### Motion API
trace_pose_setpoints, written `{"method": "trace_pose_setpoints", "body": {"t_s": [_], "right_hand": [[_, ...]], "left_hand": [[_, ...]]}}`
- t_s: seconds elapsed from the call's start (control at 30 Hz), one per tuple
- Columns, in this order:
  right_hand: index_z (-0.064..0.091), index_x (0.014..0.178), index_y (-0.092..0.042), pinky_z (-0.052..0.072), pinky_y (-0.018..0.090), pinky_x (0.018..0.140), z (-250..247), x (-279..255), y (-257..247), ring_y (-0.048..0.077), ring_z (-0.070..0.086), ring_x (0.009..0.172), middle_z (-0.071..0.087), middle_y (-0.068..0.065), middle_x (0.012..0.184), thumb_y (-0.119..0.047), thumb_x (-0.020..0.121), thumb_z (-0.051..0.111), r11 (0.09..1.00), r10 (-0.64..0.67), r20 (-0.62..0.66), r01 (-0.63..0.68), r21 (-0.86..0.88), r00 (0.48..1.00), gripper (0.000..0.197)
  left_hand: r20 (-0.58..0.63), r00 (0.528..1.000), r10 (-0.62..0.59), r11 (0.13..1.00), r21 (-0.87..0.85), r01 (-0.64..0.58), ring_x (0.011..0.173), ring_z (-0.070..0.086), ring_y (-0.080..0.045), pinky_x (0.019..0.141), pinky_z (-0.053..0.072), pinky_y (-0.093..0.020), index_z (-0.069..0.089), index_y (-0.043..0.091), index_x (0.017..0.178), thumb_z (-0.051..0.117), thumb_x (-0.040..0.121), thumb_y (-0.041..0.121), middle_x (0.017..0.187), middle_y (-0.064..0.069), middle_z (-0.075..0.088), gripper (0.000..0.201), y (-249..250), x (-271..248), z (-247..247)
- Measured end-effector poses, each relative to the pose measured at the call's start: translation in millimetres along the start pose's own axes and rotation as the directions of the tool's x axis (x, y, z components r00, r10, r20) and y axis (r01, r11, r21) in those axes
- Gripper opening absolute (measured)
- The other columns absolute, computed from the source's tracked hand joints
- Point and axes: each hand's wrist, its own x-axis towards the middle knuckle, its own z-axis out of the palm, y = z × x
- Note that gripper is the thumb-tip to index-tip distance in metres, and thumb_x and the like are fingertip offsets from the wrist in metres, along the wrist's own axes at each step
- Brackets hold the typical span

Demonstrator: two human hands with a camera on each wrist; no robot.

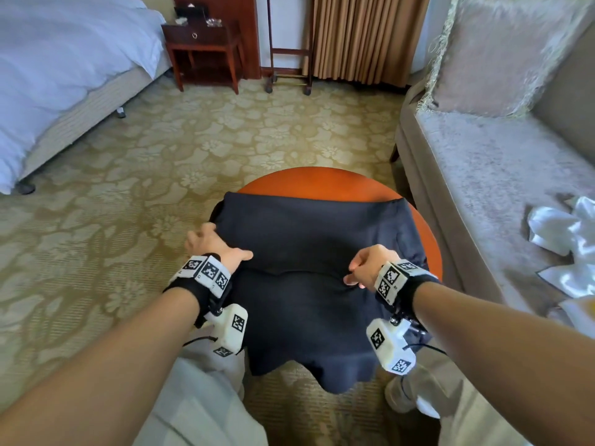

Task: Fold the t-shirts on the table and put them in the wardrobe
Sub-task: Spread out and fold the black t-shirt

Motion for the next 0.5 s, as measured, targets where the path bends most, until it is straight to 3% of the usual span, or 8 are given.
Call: {"method": "trace_pose_setpoints", "body": {"t_s": [0.07, 0.13, 0.17, 0.2, 0.27, 0.33, 0.4, 0.5], "right_hand": [[0.072, 0.074, -0.02, 0.055, 0.028, 0.068, -2, -3, 6, 0.017, 0.07, 0.072, 0.074, 0.003, 0.07, -0.02, 0.074, 0.075, 0.986, 0.021, 0.0, -0.021, 0.163, 1.0, 0.003], [0.072, 0.073, -0.017, 0.055, 0.033, 0.07, -9, -3, 20, 0.022, 0.071, 0.076, 0.075, 0.008, 0.081, -0.02, 0.075, 0.072, 0.931, 0.1, -0.021, -0.086, 0.356, 0.995, 0.003], [0.071, 0.076, -0.015, 0.055, 0.036, 0.074, -11, -2, 29, 0.026, 0.07, 0.078, 0.074, 0.01, 0.085, -0.024, 0.073, 0.069, 0.909, 0.174, -0.09, -0.125, 0.397, 0.981, 0.01], [0.069, 0.083, -0.014, 0.055, 0.038, 0.079, -14, -4, 40, 0.03, 0.068, 0.081, 0.072, 0.013, 0.09, -0.028, 0.07, 0.064, 0.889, 0.278, -0.19, -0.176, 0.424, 0.942, 0.02], [0.061, 0.11, -0.01, 0.047, 0.043, 0.095, -19, -8, 66, 0.036, 0.061, 0.105, 0.062, 0.018, 0.116, -0.03, 0.07, 0.058, 0.837, 0.463, -0.327, -0.284, 0.468, 0.824, 0.045], [0.046, 0.134, -0.008, 0.037, 0.044, 0.107, -16, -14, 85, 0.035, 0.046, 0.127, 0.047, 0.019, 0.138, -0.03, 0.082, 0.059, 0.822, 0.509, -0.253, -0.377, 0.428, 0.823, 0.058], [0.046, 0.135, -0.009, 0.038, 0.041, 0.107, -10, -18, 99, 0.033, 0.045, 0.13, 0.048, 0.018, 0.14, -0.03, 0.088, 0.059, 0.873, 0.469, -0.13, -0.436, 0.217, 0.874, 0.053], [0.056, 0.122, 0.003, 0.043, 0.029, 0.086, 1, -31, 108, 0.032, 0.049, 0.124, 0.056, 0.017, 0.121, -0.011, 0.091, 0.057, 0.919, 0.359, 0.144, -0.376, 0.117, 0.922, 0.034]], "left_hand": [[-0.003, 0.987, -0.162, 0.955, -0.254, 0.156, 0.138, 0.033, -0.038, 0.11, 0.033, -0.048, 0.018, 0.009, 0.151, 0.086, 0.067, 0.04, 0.154, -0.016, 0.024, 0.113, -15, 0, 1], [0.064, 0.955, -0.288, 0.847, -0.449, 0.286, 0.137, 0.037, -0.039, 0.112, 0.032, -0.05, 0.019, 0.007, 0.153, 0.082, 0.054, 0.058, 0.154, -0.017, 0.03, 0.128, -34, 11, 8], [0.106, 0.946, -0.307, 0.8, -0.509, 0.317, 0.132, 0.043, -0.037, 0.111, 0.034, -0.049, 0.03, 0.007, 0.15, 0.077, 0.053, 0.064, 0.151, -0.016, 0.037, 0.123, -42, 16, 12], [0.164, 0.945, -0.285, 0.764, -0.557, 0.327, 0.127, 0.048, -0.036, 0.109, 0.038, -0.046, 0.042, 0.006, 0.145, 0.072, 0.063, 0.064, 0.147, -0.015, 0.044, 0.104, -46, 11, 11], [0.247, 0.943, -0.224, 0.69, -0.643, 0.332, 0.116, 0.055, -0.033, 0.097, 0.043, -0.036, 0.053, 0.0, 0.134, 0.059, 0.092, 0.041, 0.132, -0.013, 0.056, 0.059, -40, -14, 4], [0.312, 0.936, -0.165, 0.652, -0.678, 0.341, 0.095, 0.059, -0.03, 0.085, 0.045, -0.032, 0.054, -0.005, 0.129, 0.051, 0.099, 0.028, 0.113, -0.016, 0.063, 0.044, -42, -28, 7], [0.321, 0.942, -0.098, 0.612, -0.727, 0.311, 0.092, 0.056, -0.024, 0.092, 0.044, -0.034, 0.053, -0.005, 0.132, 0.049, 0.1, 0.027, 0.114, -0.019, 0.063, 0.045, -47, -36, 9], [0.326, 0.942, -0.081, 0.643, -0.705, 0.299, 0.097, 0.058, -0.029, 0.093, 0.045, -0.037, 0.062, -0.004, 0.118, 0.052, 0.095, 0.02, 0.116, -0.022, 0.064, 0.035, -59, -42, 11]]}}
